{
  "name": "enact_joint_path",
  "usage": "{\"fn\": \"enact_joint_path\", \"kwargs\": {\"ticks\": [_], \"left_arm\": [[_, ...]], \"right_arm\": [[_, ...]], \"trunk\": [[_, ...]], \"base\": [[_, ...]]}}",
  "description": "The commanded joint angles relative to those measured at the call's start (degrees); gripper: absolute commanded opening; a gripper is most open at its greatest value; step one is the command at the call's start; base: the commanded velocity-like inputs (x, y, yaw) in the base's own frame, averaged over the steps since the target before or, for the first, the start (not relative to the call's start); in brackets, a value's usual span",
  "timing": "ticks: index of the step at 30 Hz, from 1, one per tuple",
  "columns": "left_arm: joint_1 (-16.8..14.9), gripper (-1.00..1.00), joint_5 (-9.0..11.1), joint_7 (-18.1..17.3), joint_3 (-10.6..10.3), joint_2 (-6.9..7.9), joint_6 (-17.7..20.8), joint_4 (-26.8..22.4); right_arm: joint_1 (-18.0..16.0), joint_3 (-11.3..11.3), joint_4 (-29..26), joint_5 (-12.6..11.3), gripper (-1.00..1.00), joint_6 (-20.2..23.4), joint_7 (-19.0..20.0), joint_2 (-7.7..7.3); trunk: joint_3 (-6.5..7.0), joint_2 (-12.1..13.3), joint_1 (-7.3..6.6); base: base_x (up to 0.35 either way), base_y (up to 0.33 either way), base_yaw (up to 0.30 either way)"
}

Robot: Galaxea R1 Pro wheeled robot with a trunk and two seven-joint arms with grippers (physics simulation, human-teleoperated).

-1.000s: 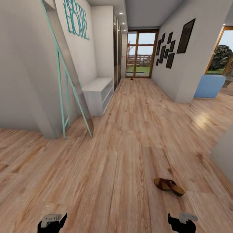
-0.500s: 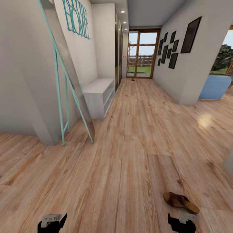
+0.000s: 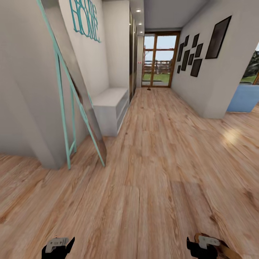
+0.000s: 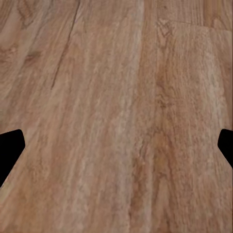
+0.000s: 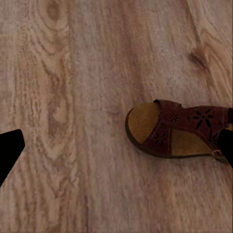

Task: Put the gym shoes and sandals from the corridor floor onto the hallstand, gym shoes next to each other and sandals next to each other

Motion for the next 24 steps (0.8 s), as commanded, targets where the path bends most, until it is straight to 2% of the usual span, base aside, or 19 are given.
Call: {"fn": "enact_joint_path", "kwargs": {"ticks": [1,24], "left_arm": [[0.0,1.00,0.6,-0.6,0.2,-0.01,0.1,0.1],[0.0,1.00,0.6,-0.6,0.2,-0.01,0.1,0.2]], "right_arm": [[0.0,-0.1,0.0,-0.5,1.00,-0.3,0.2,0.00],[0.0,-0.1,0.0,-0.5,1.00,-0.3,0.2,0.00]], "trunk": [[-0.05,0.0,0.02],[-0.05,0.0,0.02]], "base": [[0.337,0.104,0.000],[0.337,0.085,0.000]]}}
